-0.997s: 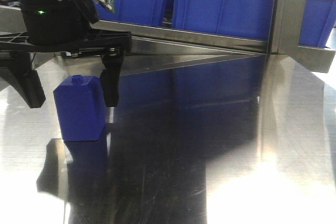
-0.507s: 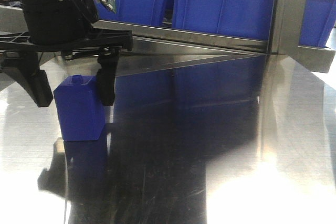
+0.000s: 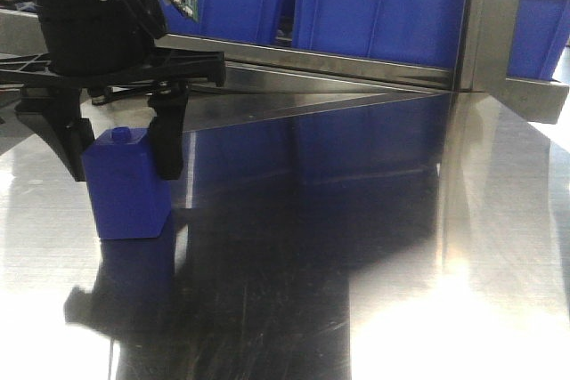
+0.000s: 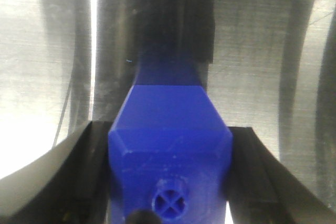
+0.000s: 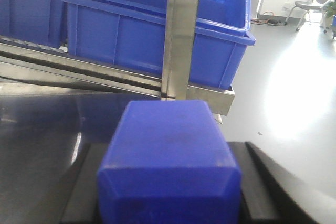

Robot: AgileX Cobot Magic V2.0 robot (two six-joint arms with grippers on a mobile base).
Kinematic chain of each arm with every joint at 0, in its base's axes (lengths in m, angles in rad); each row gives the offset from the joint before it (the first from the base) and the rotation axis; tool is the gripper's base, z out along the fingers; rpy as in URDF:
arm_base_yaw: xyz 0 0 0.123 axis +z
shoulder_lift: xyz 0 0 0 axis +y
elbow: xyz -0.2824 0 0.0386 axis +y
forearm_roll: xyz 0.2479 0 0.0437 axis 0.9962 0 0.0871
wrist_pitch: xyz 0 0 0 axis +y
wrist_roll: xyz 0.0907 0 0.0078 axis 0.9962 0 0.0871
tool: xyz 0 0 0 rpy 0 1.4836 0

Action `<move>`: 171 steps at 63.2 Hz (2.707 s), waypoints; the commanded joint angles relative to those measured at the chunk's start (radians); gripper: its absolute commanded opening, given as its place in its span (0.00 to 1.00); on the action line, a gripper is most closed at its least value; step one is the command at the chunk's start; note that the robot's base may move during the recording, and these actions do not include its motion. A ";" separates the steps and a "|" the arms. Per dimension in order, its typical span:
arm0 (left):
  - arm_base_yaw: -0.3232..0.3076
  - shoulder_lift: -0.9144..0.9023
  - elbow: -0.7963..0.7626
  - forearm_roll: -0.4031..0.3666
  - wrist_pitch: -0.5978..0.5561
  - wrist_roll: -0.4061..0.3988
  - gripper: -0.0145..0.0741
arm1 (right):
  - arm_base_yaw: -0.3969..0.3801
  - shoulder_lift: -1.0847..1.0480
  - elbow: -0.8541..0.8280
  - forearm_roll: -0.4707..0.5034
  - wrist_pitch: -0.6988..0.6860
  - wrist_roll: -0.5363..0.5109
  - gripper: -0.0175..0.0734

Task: Pick and sort blue part to right shelf
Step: 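Close the left gripper on the bottle and lift it up, then raise both held bottles clear of the table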

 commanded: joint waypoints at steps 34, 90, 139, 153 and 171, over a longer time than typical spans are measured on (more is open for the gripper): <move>0.012 -0.399 0.203 -0.198 -0.357 0.584 0.60 | -0.006 0.004 -0.032 -0.012 -0.098 -0.006 0.63; 0.374 -1.080 0.860 -0.172 -1.102 0.586 0.60 | -0.006 0.004 -0.032 -0.012 -0.098 -0.006 0.63; 0.498 -1.424 0.952 -0.062 -1.085 0.586 0.60 | -0.006 0.004 -0.032 -0.012 -0.098 -0.006 0.63; 0.498 -1.424 0.952 -0.062 -1.085 0.586 0.60 | -0.006 0.004 -0.032 -0.012 -0.098 -0.006 0.63; 0.498 -1.424 0.952 -0.062 -1.085 0.586 0.60 | -0.006 0.004 -0.032 -0.012 -0.098 -0.006 0.63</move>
